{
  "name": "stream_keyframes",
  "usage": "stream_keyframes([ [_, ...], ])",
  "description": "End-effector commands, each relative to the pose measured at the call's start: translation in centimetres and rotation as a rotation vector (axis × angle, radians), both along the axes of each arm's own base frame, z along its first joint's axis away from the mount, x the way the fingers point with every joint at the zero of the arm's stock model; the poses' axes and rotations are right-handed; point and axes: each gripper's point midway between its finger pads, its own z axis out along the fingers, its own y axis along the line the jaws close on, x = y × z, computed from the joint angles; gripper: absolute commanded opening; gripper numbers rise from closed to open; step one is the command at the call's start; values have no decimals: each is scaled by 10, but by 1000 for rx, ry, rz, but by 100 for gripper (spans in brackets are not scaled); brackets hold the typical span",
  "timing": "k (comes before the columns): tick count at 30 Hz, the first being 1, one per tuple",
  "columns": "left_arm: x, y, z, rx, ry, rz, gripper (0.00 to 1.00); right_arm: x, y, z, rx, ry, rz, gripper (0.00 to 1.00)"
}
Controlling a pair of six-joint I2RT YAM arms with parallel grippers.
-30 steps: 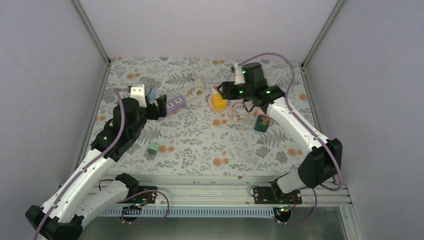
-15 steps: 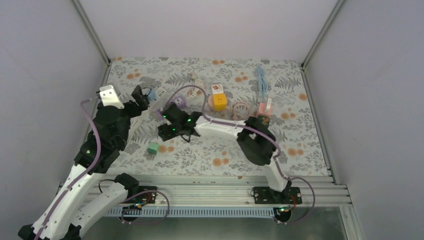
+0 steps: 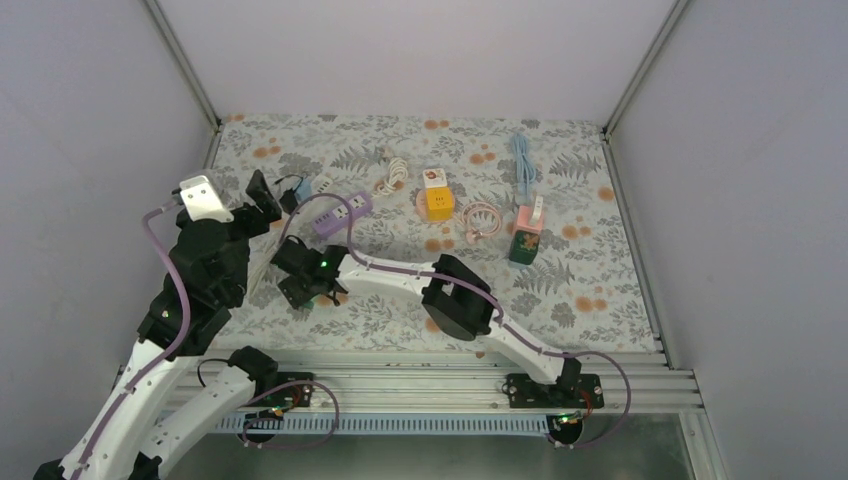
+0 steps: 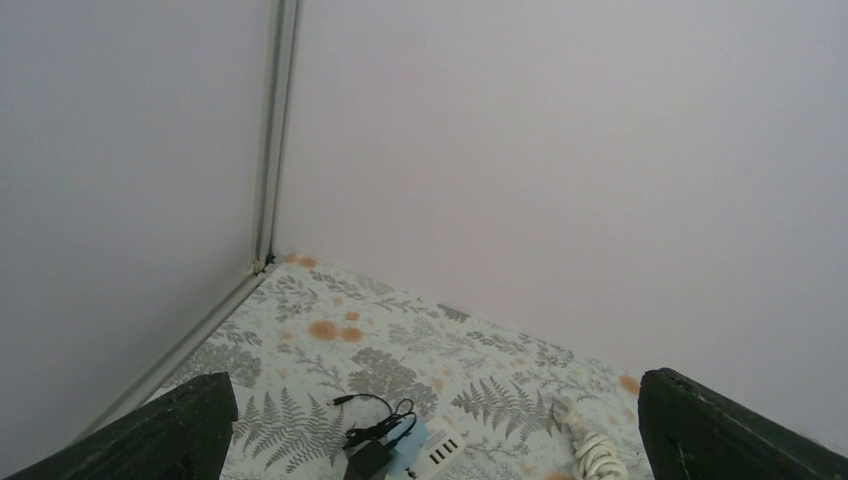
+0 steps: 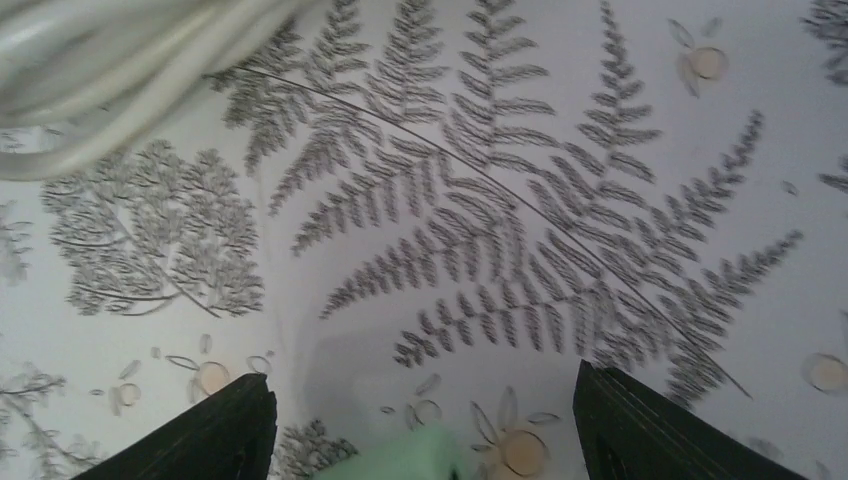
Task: Insert the plug
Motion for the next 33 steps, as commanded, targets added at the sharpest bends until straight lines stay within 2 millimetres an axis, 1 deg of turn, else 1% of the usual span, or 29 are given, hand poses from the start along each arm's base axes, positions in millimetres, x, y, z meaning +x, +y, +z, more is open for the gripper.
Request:
stream_keyframes([
  [1, 1, 3, -2, 28, 8, 17, 100, 8, -23, 7, -109, -54, -31, 77],
  [7, 7, -3, -8, 44, 16, -5, 100, -5, -46, 3, -161, -29, -6, 77],
  [9, 9, -6, -11, 50, 29, -11, 100, -8, -55, 5, -172, -29, -9, 77],
  [11, 11, -7, -13, 53, 38, -16, 100, -10, -62, 8, -181, -26, -9, 79],
  [15, 13, -11, -15, 54, 43, -29, 100, -19, -70, 10, -180, -4, 11, 85],
  [18, 14, -12, -14, 53, 42, -34, 100, -22, -79, 6, -205, 14, -3, 84],
  [21, 14, -12, -14, 54, 41, -35, 100, -25, -86, 7, -208, 23, -12, 79],
  [23, 15, -12, -14, 55, 41, -36, 100, -30, -89, 5, -204, 38, 3, 76],
  [26, 15, -12, -14, 60, 42, -31, 100, -34, -92, 1, -217, 57, 11, 67],
  [30, 14, -10, -9, 70, 25, -27, 100, -37, -89, -2, -207, 68, 32, 41],
  [31, 14, -11, -8, 73, 23, -33, 100, -36, -88, -1, -201, 62, 35, 36],
  [33, 15, -12, -7, 81, 24, -38, 100, -31, -84, 4, -188, 34, 30, 30],
])
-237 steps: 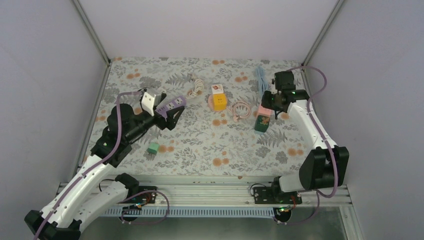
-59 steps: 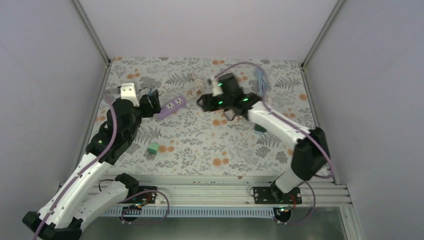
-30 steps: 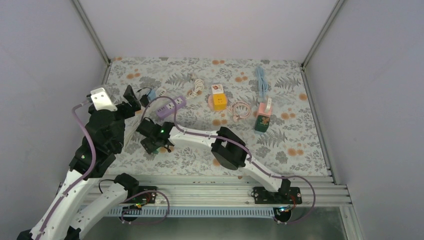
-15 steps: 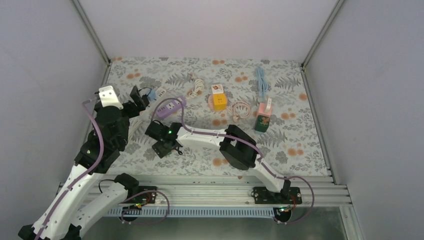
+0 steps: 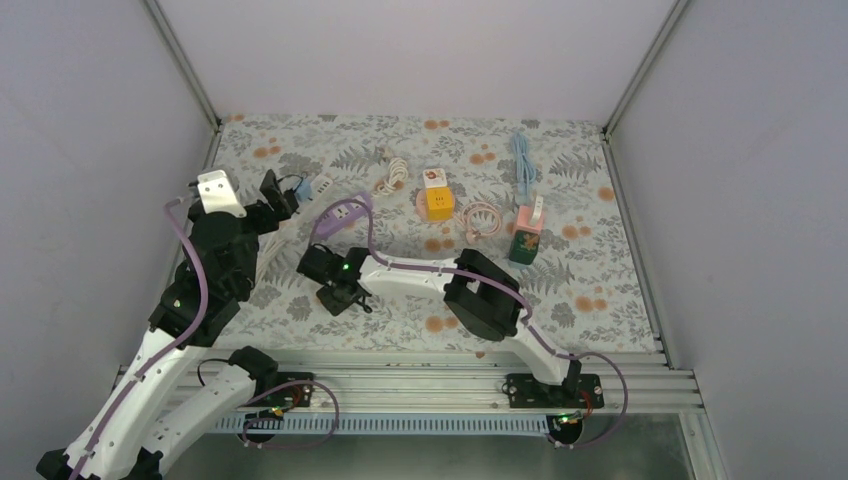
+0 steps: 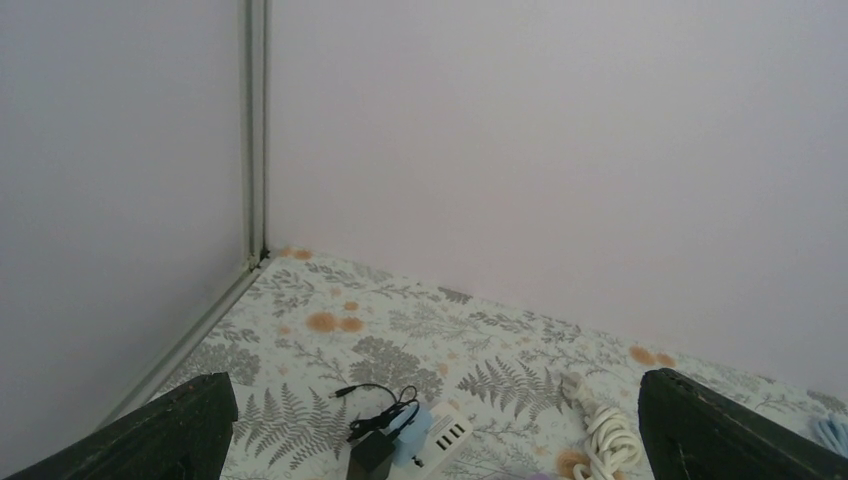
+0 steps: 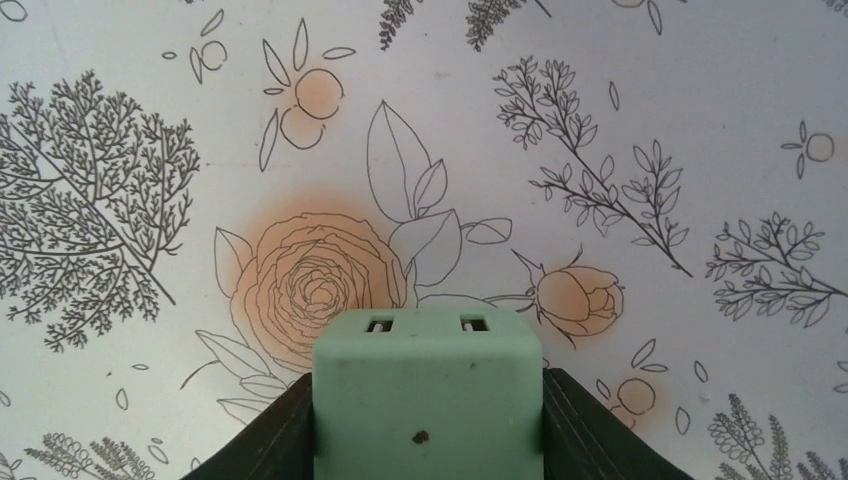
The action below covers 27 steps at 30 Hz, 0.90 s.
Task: Insert the plug
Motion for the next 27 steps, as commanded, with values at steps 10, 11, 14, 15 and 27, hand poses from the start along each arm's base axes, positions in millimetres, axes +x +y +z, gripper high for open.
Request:
stream_keyframes([
  [10, 1, -12, 22, 97, -34, -90, 100, 38, -18, 96, 265, -287, -62, 24],
  [11, 3, -17, 21, 102, -26, -114, 100, 44, -26, 105, 283, -315, -77, 24],
  [14, 11, -38, 9, 131, 12, -214, 100, 62, -55, 136, 342, -404, -133, 24],
  [15, 13, -42, 4, 135, 28, -233, 100, 68, -64, 144, 362, -426, -144, 24],
  [27, 0, -153, -16, 57, 107, -860, 100, 68, -137, 253, 548, -923, -37, 24],
])
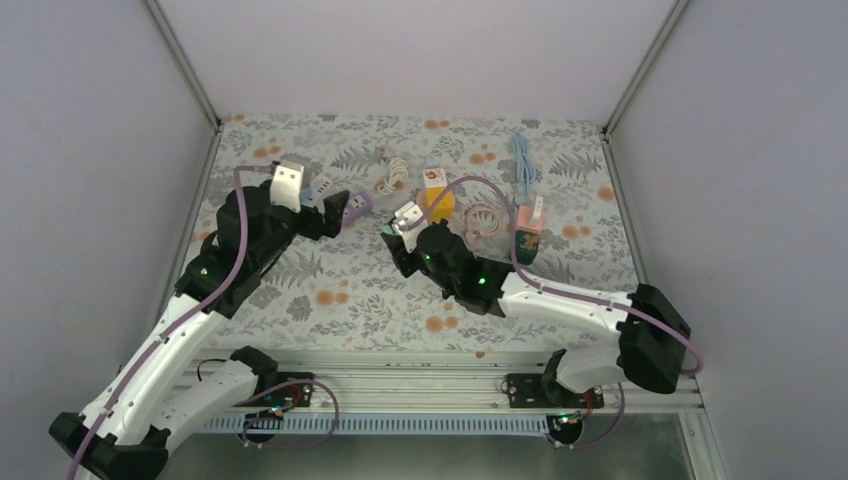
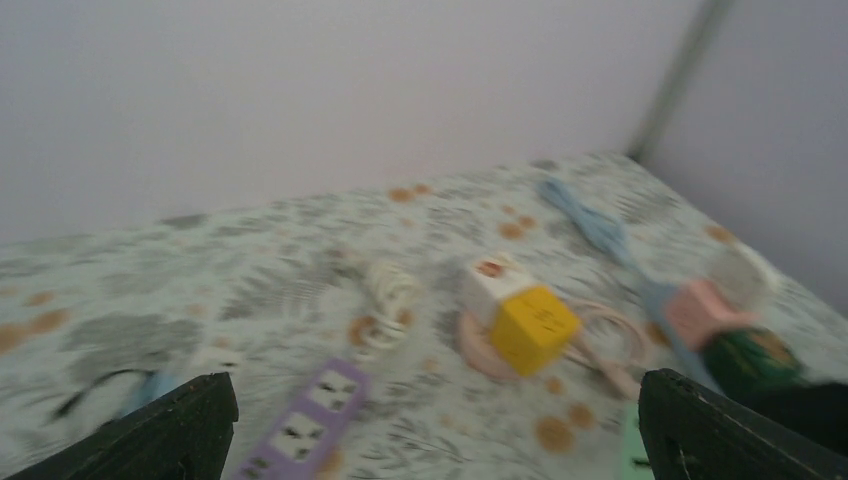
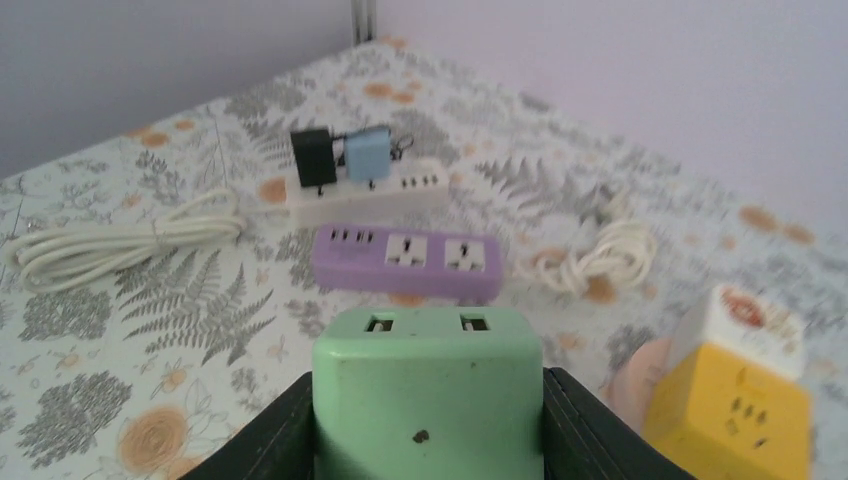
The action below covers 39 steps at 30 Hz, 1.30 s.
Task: Insert the plug
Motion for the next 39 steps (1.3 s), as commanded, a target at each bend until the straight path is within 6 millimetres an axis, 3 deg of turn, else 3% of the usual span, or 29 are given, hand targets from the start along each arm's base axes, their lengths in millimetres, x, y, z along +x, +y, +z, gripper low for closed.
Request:
stream_keyframes([
  [1, -24, -49, 16, -95, 30, -315, 100, 8, -9, 61, 45, -293, -21, 24],
  [5, -34, -64, 15, -155, 80, -428, 100, 1, -8, 72, -11, -398, 41, 20],
  [9, -56, -85, 17, -185, 115, -635, 100, -7, -5, 77, -78, -486, 118, 21],
  [12, -60, -93, 15, -198, 149, -709, 100, -18, -2, 82, -112, -562, 188, 23],
  [22, -59, -110, -4, -264, 267, -824, 69, -35, 4, 95, -78, -609, 290, 25],
  [28, -64, -114, -9, -273, 293, -872, 67, -31, 11, 95, -80, -593, 288, 26],
  [34, -45, -110, -29, -243, 356, -769, 55, -32, 16, 99, -61, -589, 302, 26],
  [39, -40, -110, -29, -229, 351, -756, 59, -32, 19, 95, -67, -579, 314, 27],
])
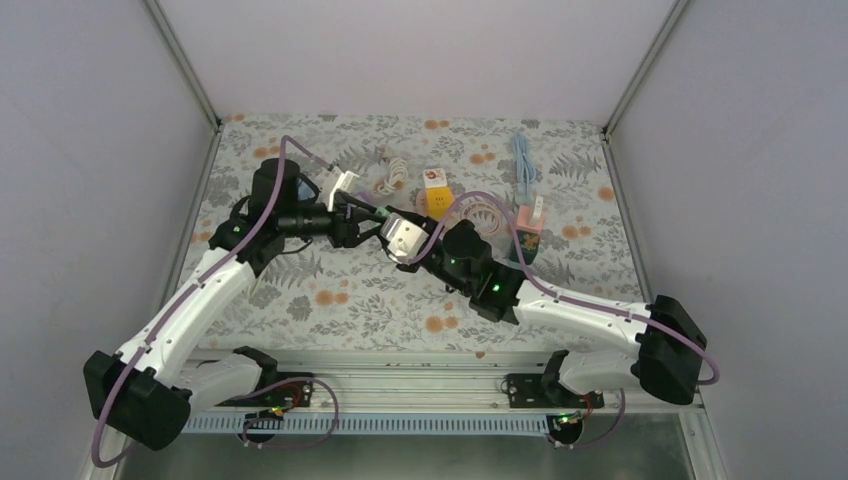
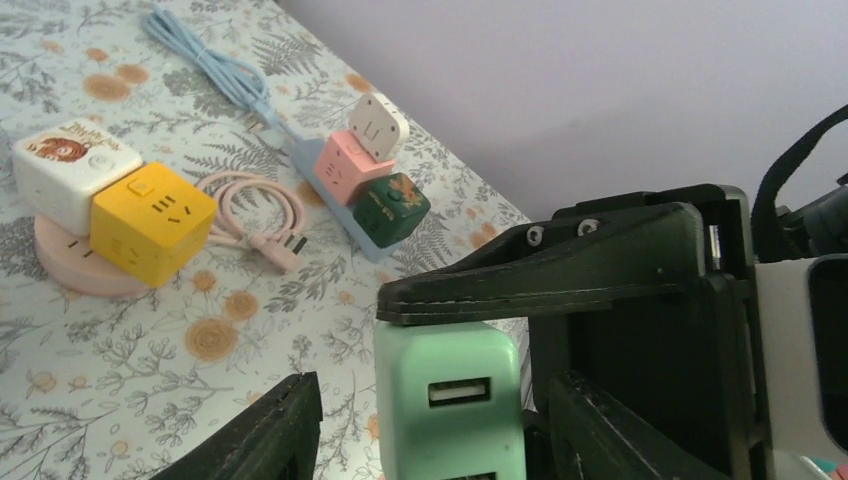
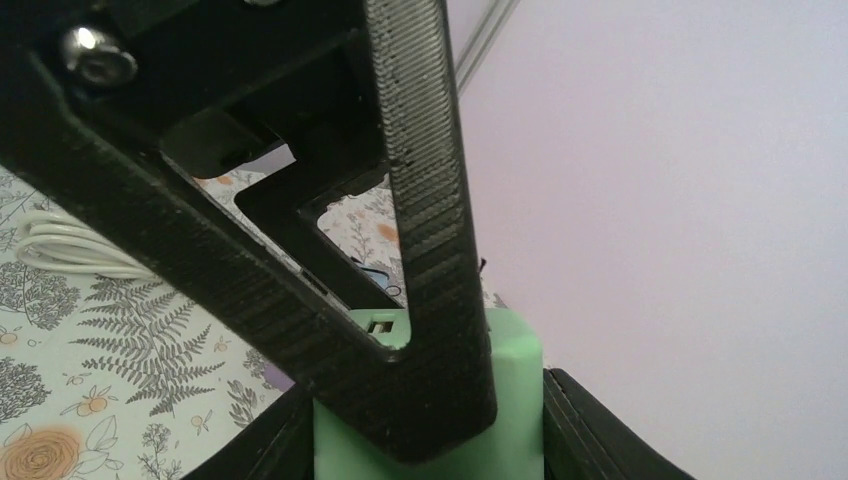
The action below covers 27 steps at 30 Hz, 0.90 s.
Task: Insert the plug
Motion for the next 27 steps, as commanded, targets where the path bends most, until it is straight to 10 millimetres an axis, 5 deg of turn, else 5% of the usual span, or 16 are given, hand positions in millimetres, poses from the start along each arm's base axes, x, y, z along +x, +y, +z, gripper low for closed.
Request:
stream_keyframes([
  [1, 1, 0, 4, 6, -16, -4, 59, -4, 8, 17, 47, -14, 29, 27],
  [6, -1, -3, -1, 23, -26, -41, 50, -4, 13, 15, 37, -9, 42, 27],
  [12, -2, -5, 1, 37, -44, -69, 28, 2, 18, 9, -15, 53, 24, 29],
  [19, 21, 7, 3, 136, -206, 36, 22, 0, 5, -2, -41, 115, -9, 71],
  [27, 74, 43, -38, 480, -275, 222, 21, -2, -26, -7, -3, 276, -110, 79],
])
